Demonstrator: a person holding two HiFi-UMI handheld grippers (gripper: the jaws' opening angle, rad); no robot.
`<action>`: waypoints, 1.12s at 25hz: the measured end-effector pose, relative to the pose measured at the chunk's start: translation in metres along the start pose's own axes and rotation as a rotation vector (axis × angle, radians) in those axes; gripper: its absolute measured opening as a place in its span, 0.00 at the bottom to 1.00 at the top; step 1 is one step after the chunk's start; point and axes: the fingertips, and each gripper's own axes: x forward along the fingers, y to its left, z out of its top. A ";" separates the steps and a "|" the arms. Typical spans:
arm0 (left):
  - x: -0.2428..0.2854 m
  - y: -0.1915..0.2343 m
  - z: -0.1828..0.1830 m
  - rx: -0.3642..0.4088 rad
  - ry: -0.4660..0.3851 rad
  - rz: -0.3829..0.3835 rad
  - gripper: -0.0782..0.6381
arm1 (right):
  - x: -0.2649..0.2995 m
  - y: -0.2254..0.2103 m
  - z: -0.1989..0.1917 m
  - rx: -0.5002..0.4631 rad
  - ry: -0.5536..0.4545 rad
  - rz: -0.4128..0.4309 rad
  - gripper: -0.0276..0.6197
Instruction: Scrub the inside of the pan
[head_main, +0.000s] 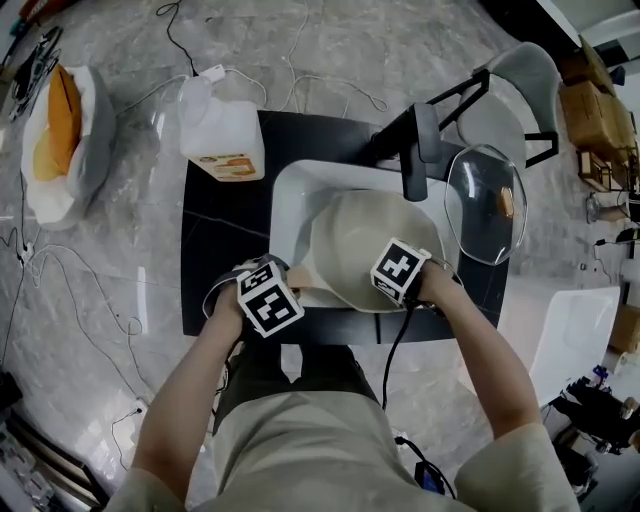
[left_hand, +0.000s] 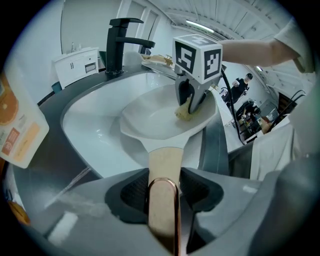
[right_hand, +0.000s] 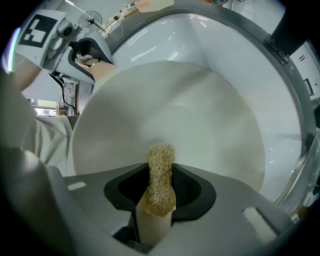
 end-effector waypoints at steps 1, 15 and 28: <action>0.000 0.000 0.000 0.001 0.000 0.000 0.39 | 0.001 0.012 0.007 0.006 -0.027 0.038 0.27; -0.001 0.001 -0.001 0.004 -0.020 0.024 0.39 | 0.004 0.020 0.125 0.061 -0.435 0.065 0.27; -0.002 0.001 -0.003 -0.003 -0.020 0.025 0.39 | 0.020 -0.089 0.107 0.177 -0.402 -0.224 0.27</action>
